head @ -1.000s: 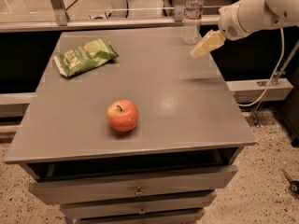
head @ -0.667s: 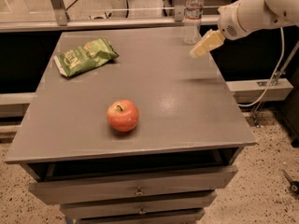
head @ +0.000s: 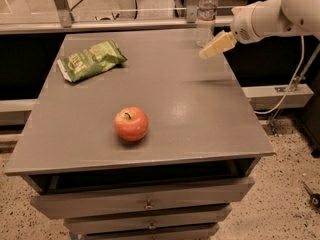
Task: Pick water bottle
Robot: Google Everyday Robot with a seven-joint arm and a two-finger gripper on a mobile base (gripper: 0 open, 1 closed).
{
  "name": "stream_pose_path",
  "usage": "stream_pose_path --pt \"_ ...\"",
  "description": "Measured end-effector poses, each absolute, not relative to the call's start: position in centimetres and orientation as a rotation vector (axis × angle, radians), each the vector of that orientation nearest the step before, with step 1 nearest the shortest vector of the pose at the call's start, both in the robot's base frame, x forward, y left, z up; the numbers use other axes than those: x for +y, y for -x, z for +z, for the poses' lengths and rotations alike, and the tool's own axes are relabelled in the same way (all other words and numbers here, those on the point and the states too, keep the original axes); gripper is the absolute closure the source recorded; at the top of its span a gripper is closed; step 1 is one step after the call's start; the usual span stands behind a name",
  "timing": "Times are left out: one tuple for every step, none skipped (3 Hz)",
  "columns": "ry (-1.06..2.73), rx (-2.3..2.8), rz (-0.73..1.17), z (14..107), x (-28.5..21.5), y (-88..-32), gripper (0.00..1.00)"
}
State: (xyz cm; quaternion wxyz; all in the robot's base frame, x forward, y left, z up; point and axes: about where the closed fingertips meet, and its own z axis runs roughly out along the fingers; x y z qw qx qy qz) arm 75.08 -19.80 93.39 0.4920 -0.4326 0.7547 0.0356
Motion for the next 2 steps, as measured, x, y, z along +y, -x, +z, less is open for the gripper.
stream_pose_path --pt "0.943 1.776 0.087 93.3 -20.0 -78.4 0.00" --pt "0.858 1.726 0.080 93.3 -20.3 -81.4 0.00"
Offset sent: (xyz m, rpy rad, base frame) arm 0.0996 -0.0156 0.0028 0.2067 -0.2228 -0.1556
